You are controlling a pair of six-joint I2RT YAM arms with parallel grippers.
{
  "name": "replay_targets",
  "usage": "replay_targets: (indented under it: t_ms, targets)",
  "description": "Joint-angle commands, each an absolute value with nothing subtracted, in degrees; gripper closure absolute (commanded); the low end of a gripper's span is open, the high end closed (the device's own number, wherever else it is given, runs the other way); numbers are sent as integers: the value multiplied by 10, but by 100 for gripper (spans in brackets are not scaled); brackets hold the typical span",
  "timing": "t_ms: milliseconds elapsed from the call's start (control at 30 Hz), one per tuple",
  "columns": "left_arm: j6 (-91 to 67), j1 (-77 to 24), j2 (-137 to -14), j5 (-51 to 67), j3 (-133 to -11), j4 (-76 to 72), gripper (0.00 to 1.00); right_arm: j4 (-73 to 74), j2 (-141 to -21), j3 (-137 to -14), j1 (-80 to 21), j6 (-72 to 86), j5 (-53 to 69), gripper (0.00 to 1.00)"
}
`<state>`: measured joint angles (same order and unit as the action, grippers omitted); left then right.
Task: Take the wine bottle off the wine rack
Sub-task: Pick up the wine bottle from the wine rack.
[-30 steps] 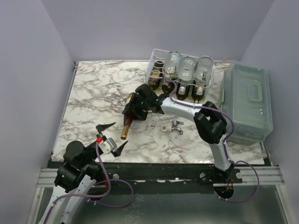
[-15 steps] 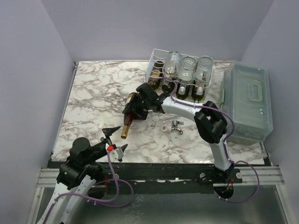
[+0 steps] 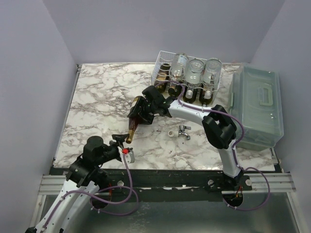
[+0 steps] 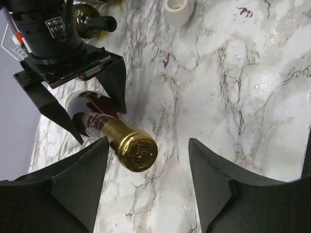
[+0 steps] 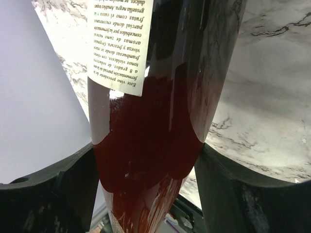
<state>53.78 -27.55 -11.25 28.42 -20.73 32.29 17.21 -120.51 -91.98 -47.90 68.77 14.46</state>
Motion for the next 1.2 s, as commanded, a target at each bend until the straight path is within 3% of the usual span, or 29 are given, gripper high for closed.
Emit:
replay_targets:
  t_ms: [0,300,633,900,1067,1167]
  targets:
    - [556,-289,-120,265,-188,284,34,108,-1162,-967,-475,708,185,76]
    - [558,-324,-143,197,-177,224,41,104,-1160,-966,-475,716,192,76]
    - [553,-332,-141,171,-175,213,65,102,-1159,-965,-474,723,202,76]
    - [555,-334,-153,149,-198,212,74,99,-1154,-966,-471,733,212,76]
    - [566,-335,-170,142,-229,213,97,102,-1152,-974,-469,747,230,76]
    - [571,-335,-182,140,-252,222,100,104,-1149,-980,-469,756,240,74]
